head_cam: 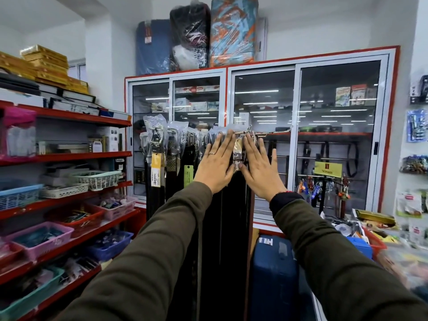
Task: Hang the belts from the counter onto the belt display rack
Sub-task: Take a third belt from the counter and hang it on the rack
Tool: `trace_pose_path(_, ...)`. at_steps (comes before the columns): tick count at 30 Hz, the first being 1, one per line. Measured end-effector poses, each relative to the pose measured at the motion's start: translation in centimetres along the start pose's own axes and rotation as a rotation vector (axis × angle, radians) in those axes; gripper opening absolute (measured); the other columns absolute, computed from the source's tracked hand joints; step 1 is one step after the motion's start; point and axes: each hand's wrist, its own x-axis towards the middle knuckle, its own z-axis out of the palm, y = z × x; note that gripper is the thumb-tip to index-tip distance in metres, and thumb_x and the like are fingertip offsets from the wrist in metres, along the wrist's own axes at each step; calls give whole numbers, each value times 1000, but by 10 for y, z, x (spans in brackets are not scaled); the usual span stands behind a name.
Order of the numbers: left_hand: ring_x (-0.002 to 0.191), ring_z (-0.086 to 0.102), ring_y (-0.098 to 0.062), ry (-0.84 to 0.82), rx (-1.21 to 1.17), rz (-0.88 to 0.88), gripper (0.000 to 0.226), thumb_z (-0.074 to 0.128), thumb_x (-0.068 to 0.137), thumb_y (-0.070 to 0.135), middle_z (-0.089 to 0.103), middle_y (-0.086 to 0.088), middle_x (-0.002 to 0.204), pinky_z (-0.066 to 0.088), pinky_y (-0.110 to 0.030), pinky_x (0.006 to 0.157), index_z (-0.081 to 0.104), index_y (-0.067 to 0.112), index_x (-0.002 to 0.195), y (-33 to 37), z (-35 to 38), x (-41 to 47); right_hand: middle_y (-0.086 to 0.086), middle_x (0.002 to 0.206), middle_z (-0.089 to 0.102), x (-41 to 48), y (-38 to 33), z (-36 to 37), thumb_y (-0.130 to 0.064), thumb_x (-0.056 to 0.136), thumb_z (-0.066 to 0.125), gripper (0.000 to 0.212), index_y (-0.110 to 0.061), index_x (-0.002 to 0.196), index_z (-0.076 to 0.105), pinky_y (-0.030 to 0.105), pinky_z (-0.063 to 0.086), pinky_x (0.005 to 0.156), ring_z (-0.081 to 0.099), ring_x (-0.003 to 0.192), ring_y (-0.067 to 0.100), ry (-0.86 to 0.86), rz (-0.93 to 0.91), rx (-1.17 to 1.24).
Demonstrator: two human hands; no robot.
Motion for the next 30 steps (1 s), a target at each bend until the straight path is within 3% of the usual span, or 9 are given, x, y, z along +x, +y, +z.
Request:
trace_pose_path(3,158,-6,-19,42,57,31,71,37,103,39,-4,3,171,3,-48,129,0,20,161,-6,-4,-5,-7,169,-2,-7,-9,7,-46,102,33,68,-28,160,4,63,-2,121,-7,157,23,125,67,-50)
trace_pose_path(8,158,3,-23,265,122,29,67,35,103,37,7,-2,171,4,-52,128,8,19,161,-41,-17,-39,3,165,19,-20,-53,21,-40,99,43,58,-30,154,29,62,4,121,7,156,24,398,112,110)
trace_pose_path(11,158,4,-26,413,123,-50,67,36,102,32,8,-6,171,0,-55,127,7,17,161,-74,-33,-63,1,164,23,-12,-92,29,-44,99,43,56,-29,152,33,59,6,121,11,156,22,417,-12,128)
trace_pose_path(14,159,-5,-22,513,-29,-173,71,35,97,20,-1,-1,171,-13,-49,126,4,17,161,-109,-50,-88,-4,167,17,7,-136,37,-46,100,39,61,-27,156,26,58,2,122,7,157,20,355,-106,135)
trace_pose_path(18,157,-13,-14,398,-109,-186,74,36,96,15,-2,2,171,-14,-39,127,0,18,161,-147,-62,-108,-3,169,13,30,-181,50,-47,101,35,65,-24,159,17,64,6,121,6,157,26,296,-199,13)
trace_pose_path(23,158,-8,-20,176,-110,-95,69,39,101,16,1,3,170,0,-49,129,3,16,161,-166,-50,-101,-4,169,8,43,-187,70,-42,101,34,65,-23,160,13,67,7,119,5,157,29,222,-143,-71)
trace_pose_path(30,157,-11,-13,135,-185,-110,70,36,101,20,0,5,171,1,-46,129,1,20,161,-163,-31,-89,-10,169,0,48,-174,75,-45,101,29,66,-28,160,4,66,2,120,0,157,26,113,-64,-84)
